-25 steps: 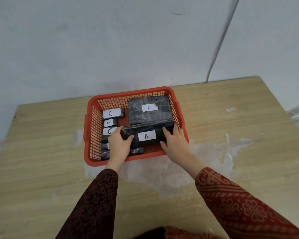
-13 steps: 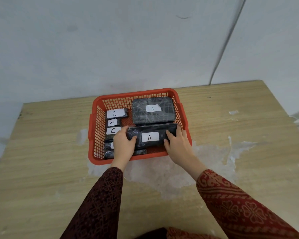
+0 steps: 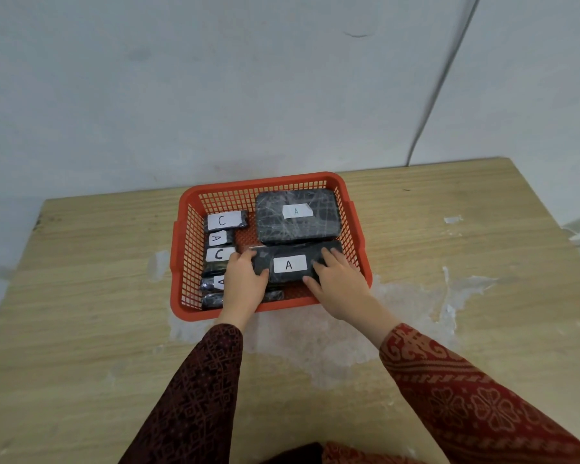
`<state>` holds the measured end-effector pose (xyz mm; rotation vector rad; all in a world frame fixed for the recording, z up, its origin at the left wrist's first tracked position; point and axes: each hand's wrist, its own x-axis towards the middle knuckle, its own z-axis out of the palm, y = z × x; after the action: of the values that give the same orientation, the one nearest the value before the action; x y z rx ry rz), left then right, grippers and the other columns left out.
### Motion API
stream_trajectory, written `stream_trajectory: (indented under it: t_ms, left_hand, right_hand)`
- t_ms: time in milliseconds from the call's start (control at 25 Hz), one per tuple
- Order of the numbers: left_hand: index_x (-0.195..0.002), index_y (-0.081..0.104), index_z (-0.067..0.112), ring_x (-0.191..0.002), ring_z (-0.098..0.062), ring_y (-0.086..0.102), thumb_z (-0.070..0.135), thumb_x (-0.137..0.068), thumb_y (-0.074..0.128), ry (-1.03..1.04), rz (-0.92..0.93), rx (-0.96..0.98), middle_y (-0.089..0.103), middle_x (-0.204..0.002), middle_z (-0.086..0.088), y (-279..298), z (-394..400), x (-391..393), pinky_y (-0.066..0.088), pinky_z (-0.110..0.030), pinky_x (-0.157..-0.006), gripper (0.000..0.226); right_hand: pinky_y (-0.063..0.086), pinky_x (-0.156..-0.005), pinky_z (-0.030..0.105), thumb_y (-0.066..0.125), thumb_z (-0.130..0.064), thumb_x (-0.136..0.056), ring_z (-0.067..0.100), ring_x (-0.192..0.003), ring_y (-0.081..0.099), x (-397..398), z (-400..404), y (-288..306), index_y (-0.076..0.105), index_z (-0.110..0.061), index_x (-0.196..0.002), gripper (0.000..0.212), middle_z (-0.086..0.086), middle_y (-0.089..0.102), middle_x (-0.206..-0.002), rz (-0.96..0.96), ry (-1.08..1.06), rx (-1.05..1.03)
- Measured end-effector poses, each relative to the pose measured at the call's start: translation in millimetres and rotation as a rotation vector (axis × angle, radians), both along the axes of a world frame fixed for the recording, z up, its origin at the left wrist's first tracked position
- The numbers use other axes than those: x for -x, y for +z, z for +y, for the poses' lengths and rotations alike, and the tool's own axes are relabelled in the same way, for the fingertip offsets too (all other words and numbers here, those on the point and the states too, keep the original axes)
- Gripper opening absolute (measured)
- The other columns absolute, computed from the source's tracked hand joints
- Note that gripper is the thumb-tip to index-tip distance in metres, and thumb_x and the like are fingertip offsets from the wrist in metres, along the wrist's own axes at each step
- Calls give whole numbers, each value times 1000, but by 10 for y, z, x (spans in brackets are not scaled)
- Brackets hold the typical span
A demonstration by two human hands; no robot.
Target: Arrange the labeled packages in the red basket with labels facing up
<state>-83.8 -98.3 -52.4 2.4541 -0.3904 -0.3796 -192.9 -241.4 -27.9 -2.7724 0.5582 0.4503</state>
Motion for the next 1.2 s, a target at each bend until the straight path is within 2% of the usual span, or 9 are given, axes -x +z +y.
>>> stream_trajectory:
  t_ms: [80,240,400,520,640,880,960,1080,1200]
  left_hand:
    - [-117,62,6,-107,-31,56,13,-82,70,4,-2,15,53,-117,-15,-11,-5,-2,42,-29,-88,37]
    - [-97,68,9,-97,-25,57,25,-88,64,-120,-214,1,60,-101,-8,72,4,29,46,-32,-82,19]
    - [-100,73,17,-88,-22,63,53,-93,44,-380,-204,-237,68,-91,-5,188,100,140,51,-35,-71,47]
    - [-115,69,18,-107,-24,62,57,-94,37,-498,-135,-303,70,-113,-6,211,193,190,50,-36,-87,55]
    - [-135,55,14,-130,-27,49,47,-96,42,-403,-118,-268,54,-142,-11,254,355,87,37,-38,-108,52]
    - [-134,55,13,-128,-27,50,28,-97,48,-240,-167,-233,56,-139,-10,305,871,47,38,-39,-108,41]
    - [-128,60,14,-119,-26,56,30,-97,46,-250,-182,-211,63,-130,-7,310,1018,140,41,-38,-103,37]
    - [-120,64,21,-107,-21,62,39,-100,32,-387,-202,-357,69,-117,-1,311,1010,219,42,-35,-94,42]
    - [-113,67,23,-95,-25,65,43,-99,26,-439,-206,-443,71,-105,-4,333,966,188,47,-35,-76,47]
  right_hand:
    - [34,-109,45,27,-53,-97,31,-137,35,63,78,4,52,-15,-133,57,14,38,-150,25,-1,7]
    - [36,-108,46,18,-62,-94,31,-140,33,39,65,-12,46,-20,-138,67,13,31,-154,124,-21,-31]
    - [30,-112,50,12,-66,-91,32,-143,25,-4,-7,-48,39,-23,-142,73,13,25,-157,182,17,-63]
    - [28,-114,50,11,-66,-91,33,-144,22,-8,-40,-91,35,-22,-144,73,14,22,-157,192,39,-74]
    - [26,-115,49,12,-65,-92,32,-145,20,37,-49,-120,30,-22,-146,71,13,20,-158,184,70,-61]
    - [29,-114,44,23,-56,-96,29,-138,34,167,-8,-20,45,-23,-139,58,10,41,-149,-23,110,-33]
    - [34,-109,43,26,-57,-96,25,-129,44,238,64,25,50,-23,-133,56,4,53,-138,-67,187,-14]
    - [44,-96,40,29,-60,-94,24,-112,57,284,127,76,52,-21,-127,56,3,63,-122,1,244,13]
    - [41,-93,37,39,-51,-94,24,-107,59,344,171,97,50,-20,-123,44,3,64,-116,-18,271,71]
